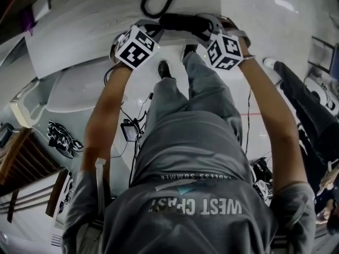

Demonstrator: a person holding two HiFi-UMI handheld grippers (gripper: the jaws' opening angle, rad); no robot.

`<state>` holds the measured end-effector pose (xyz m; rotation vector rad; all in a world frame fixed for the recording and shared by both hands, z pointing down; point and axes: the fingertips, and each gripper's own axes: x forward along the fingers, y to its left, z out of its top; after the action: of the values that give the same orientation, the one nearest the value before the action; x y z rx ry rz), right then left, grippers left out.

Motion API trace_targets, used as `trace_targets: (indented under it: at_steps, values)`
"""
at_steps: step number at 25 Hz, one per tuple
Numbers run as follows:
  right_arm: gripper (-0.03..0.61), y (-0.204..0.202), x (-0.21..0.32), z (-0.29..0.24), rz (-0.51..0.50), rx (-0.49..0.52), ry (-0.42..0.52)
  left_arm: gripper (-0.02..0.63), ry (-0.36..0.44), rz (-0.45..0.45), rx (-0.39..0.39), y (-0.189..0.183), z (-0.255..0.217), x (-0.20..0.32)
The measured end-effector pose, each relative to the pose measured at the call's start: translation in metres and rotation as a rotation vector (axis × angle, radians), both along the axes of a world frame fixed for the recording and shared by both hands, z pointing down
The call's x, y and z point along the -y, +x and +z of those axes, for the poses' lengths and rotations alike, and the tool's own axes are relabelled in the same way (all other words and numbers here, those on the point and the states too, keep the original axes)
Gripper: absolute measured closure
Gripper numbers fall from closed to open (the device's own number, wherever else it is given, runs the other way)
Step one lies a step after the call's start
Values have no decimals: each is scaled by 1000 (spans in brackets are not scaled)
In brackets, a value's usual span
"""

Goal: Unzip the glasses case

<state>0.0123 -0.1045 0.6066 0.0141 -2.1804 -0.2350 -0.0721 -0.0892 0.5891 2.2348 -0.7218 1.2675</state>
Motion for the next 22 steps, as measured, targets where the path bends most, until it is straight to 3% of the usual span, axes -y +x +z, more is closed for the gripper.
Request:
trace_targets:
  at_steps: [11,15,19,20,22]
  values:
    - [328,-8,8,-2,111,-19,-59,617,41,-46,71,-4,-7,14]
    - [330,-9,8,-1,137,-69,-33,617,69,7,145,-3,-10,13]
    - [330,-17,1,-5,115,-119,0,617,43,141,299,-10,-2,3]
    - [330,-18,0,-4,113,-134,6,617,32,152,306,-9,-1,2]
    - [330,-18,-1,-1,127,-148,-5,617,5,91,225,-5,-2,2]
